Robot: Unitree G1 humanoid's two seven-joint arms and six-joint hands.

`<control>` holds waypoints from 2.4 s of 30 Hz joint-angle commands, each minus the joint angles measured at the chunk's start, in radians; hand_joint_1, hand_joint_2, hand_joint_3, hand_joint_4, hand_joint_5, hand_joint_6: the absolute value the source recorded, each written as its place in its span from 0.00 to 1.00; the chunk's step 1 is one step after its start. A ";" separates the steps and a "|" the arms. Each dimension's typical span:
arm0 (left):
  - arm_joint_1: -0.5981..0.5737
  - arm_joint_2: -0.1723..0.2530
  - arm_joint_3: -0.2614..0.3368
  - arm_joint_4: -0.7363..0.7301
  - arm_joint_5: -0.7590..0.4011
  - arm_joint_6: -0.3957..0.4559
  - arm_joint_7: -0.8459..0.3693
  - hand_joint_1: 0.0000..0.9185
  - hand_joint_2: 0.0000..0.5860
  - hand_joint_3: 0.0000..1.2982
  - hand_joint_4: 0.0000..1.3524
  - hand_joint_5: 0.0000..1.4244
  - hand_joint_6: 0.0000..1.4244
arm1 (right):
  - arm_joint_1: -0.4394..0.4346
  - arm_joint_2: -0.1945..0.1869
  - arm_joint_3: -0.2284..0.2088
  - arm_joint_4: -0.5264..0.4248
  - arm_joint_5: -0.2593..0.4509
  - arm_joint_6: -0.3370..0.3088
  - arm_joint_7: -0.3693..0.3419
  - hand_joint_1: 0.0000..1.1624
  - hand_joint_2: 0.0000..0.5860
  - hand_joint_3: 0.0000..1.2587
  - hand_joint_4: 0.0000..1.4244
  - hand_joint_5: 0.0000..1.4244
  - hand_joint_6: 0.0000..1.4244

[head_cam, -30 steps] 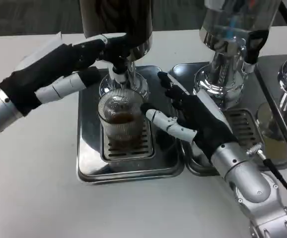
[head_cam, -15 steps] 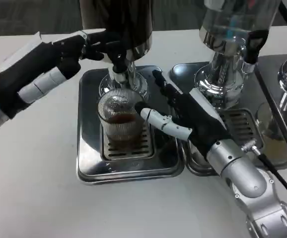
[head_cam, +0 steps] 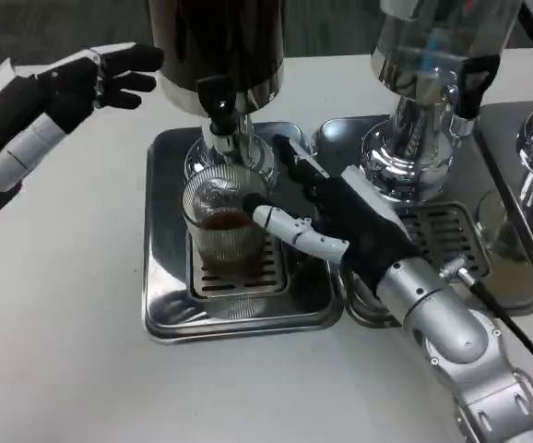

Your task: Grasp the cup under the faucet to collect the drink, then remove the cup.

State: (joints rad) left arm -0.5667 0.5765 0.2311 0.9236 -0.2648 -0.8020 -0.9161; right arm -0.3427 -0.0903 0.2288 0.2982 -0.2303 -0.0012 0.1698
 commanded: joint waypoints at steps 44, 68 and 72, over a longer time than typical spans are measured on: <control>0.225 0.018 0.083 -0.034 -0.017 0.090 0.043 0.00 0.23 0.29 0.18 0.17 0.20 | -0.059 0.021 0.114 0.109 -0.180 -0.022 -0.116 0.46 0.37 0.00 0.00 0.00 0.02; 0.243 0.024 0.074 -0.039 -0.001 0.081 0.058 0.00 0.23 0.30 0.20 0.18 0.21 | -0.018 0.056 0.147 0.084 -0.268 -0.051 -0.294 0.49 0.37 0.17 0.24 0.26 0.24; 0.238 0.024 0.073 -0.038 0.002 0.076 0.061 0.00 0.24 0.29 0.20 0.18 0.21 | -0.011 0.054 0.162 0.081 -0.300 -0.066 -0.339 0.49 0.37 0.21 0.26 0.27 0.24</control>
State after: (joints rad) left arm -0.3286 0.5828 0.3041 0.8889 -0.2699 -0.7168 -0.8667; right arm -0.3676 -0.0400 0.3823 0.3920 -0.5141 -0.0353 -0.1281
